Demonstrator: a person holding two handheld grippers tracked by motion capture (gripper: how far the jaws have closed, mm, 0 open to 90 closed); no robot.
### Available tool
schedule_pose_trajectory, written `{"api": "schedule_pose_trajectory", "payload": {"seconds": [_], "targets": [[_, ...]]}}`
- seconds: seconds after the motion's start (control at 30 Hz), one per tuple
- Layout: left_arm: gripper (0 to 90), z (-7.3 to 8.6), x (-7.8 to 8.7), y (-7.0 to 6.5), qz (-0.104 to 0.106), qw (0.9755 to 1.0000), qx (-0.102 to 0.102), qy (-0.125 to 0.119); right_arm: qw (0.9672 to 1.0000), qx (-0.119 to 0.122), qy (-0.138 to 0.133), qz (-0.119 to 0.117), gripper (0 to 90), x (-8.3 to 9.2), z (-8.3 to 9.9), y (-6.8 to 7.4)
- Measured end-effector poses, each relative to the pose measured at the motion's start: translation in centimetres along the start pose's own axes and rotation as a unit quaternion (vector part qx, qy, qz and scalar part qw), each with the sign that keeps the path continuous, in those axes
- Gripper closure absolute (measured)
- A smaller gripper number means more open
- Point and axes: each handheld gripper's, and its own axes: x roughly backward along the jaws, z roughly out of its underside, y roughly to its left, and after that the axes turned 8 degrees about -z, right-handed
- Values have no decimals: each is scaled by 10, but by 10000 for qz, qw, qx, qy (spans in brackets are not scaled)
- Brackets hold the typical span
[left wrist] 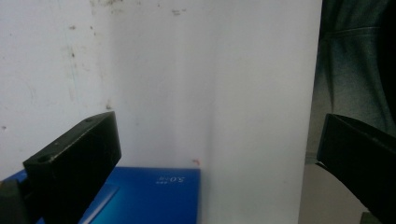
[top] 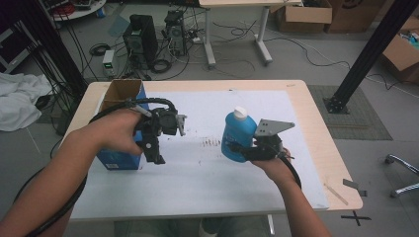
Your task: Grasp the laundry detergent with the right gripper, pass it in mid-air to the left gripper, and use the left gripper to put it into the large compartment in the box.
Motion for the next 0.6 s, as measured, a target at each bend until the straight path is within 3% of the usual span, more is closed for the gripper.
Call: {"api": "schedule_pose_trajectory", "payload": {"seconds": [0.07,0.1,0.13,0.23,0.3,0.33,0.4,0.6], "targets": [[1,-2,1,-1,7,10000,-37,6,9995,161,92,-272,443,-4,-3,4],[1,-5,2,-1,11,10000,-58,13,9995,161,92,-272,443,-4,-3,4],[1,-8,3,-2,14,9999,-112,9,9979,381,193,-487,443,-10,-5,9],[1,-14,4,-3,57,9998,-171,22,9939,627,342,-845,444,-22,-6,16],[1,-17,4,-4,76,9998,-196,42,9932,662,356,-889,444,-25,-6,17],[1,-21,4,-6,93,9997,-219,66,9895,825,455,-1098,444,-37,-6,23],[1,-24,6,-7,102,9996,-253,77,9873,864,510,-1230,445,-47,-5,26],[1,-32,11,-10,63,9995,-319,19,9851,820,423,-1451,446,-71,-5,29]]}}
